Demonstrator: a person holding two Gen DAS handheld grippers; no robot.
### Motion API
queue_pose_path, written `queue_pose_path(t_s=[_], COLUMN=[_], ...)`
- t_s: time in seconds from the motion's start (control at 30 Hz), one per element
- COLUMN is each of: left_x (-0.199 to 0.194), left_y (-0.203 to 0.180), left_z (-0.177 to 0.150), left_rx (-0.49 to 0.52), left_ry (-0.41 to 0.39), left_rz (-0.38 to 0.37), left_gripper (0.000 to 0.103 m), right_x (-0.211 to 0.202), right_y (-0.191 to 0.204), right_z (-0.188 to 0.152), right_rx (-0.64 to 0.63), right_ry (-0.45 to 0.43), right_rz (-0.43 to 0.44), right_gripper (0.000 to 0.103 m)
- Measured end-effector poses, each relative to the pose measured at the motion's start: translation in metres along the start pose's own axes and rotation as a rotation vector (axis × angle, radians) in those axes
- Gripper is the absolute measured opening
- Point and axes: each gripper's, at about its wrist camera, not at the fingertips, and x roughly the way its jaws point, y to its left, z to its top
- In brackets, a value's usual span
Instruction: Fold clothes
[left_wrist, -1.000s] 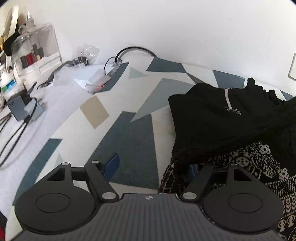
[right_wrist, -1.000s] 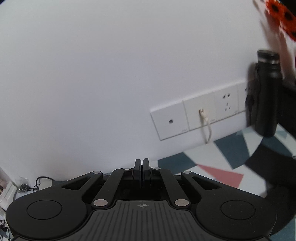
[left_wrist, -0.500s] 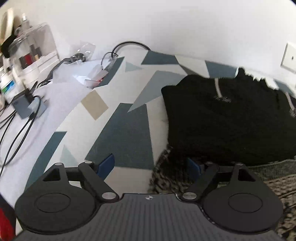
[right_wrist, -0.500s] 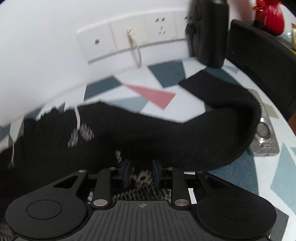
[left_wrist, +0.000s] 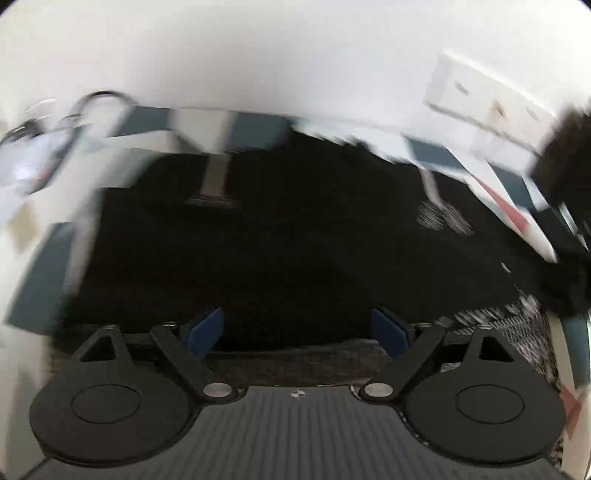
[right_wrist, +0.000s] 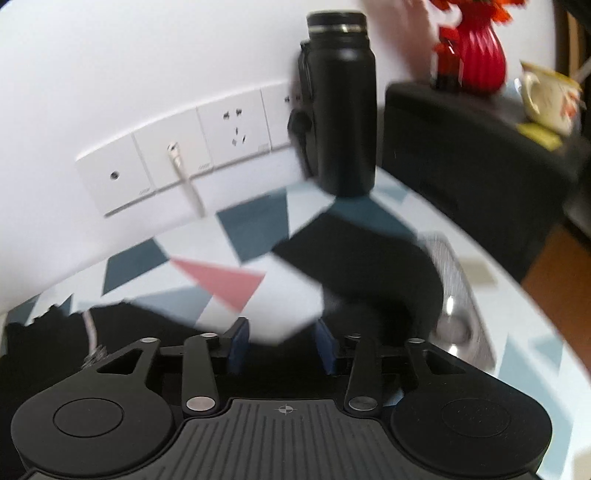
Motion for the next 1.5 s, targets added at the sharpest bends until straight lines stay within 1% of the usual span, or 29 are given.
queue_pose_path(t_s=[0.07,0.17,0.23,0.33,0.4,0.43,0.5,0.53,0.57,0.63,0.67,0.77,0.87,0.97,1.1,1.23,1.37,1.47,1.5], left_x=[0.012,0.018,0.021,0.027,0.030,0.030,0.031,0.030,0.029,0.028,0.026,0.015,0.001,-0.014,-0.038,-0.062,-0.086,-0.103,-0.107], left_y=[-0.029,-0.050,-0.053,-0.050,-0.048,-0.049,-0.051,-0.051,-0.050,-0.050,-0.048,-0.039,-0.027,-0.008,0.029,0.068,0.109,0.141,0.150], left_z=[-0.005,-0.011,-0.012,-0.012,-0.011,-0.011,-0.011,-0.011,-0.011,-0.010,-0.009,-0.005,-0.001,0.002,-0.005,-0.016,-0.031,-0.047,-0.052], left_rx=[0.054,0.070,0.060,0.038,0.023,0.020,0.017,0.016,0.015,0.014,0.012,0.007,0.000,-0.030,-0.084,-0.138,-0.197,-0.238,-0.252], left_ry=[0.013,0.013,0.016,0.025,0.028,0.026,0.025,0.025,0.025,0.025,0.025,0.001,-0.025,-0.046,-0.081,-0.118,-0.154,-0.173,-0.174], left_rz=[0.013,0.024,0.043,0.065,0.073,0.077,0.084,0.081,0.078,0.071,0.064,0.057,0.047,0.031,0.021,0.015,0.017,0.041,0.049], left_gripper=[0.089,0.089,0.089,0.089,0.089,0.089,0.090,0.090,0.090,0.090,0.090,0.090,0.090,0.090,0.090,0.090,0.090,0.090,0.090], right_x=[0.023,0.059,0.082,0.111,0.118,0.119,0.121,0.122,0.120,0.116,0.108,0.070,0.022,-0.026,-0.082,-0.122,-0.131,-0.121,-0.115], right_y=[-0.004,-0.003,-0.001,-0.004,-0.003,-0.003,-0.005,-0.009,-0.017,-0.032,-0.040,-0.058,-0.069,-0.070,-0.040,0.021,0.100,0.163,0.183], right_z=[0.009,0.019,0.024,0.031,0.034,0.035,0.038,0.040,0.043,0.050,0.054,0.066,0.081,0.098,0.108,0.102,0.077,0.044,0.028], right_rx=[-0.025,-0.087,-0.115,-0.093,-0.108,-0.116,-0.129,-0.117,-0.078,0.008,0.051,0.157,0.249,0.298,0.250,0.132,0.018,-0.074,-0.108], right_ry=[0.024,0.041,0.059,0.102,0.086,0.083,0.073,0.074,0.076,0.080,0.054,-0.043,-0.127,-0.193,-0.224,-0.213,-0.146,-0.076,-0.047], right_rz=[-0.008,-0.029,-0.041,-0.060,-0.077,-0.081,-0.086,-0.085,-0.080,-0.070,-0.052,0.038,0.134,0.248,0.400,0.538,0.655,0.710,0.724], right_gripper=[0.046,0.045,0.046,0.047,0.046,0.043,0.017,0.009,0.007,0.007,0.006,0.006,0.006,0.006,0.006,0.007,0.007,0.007,0.007])
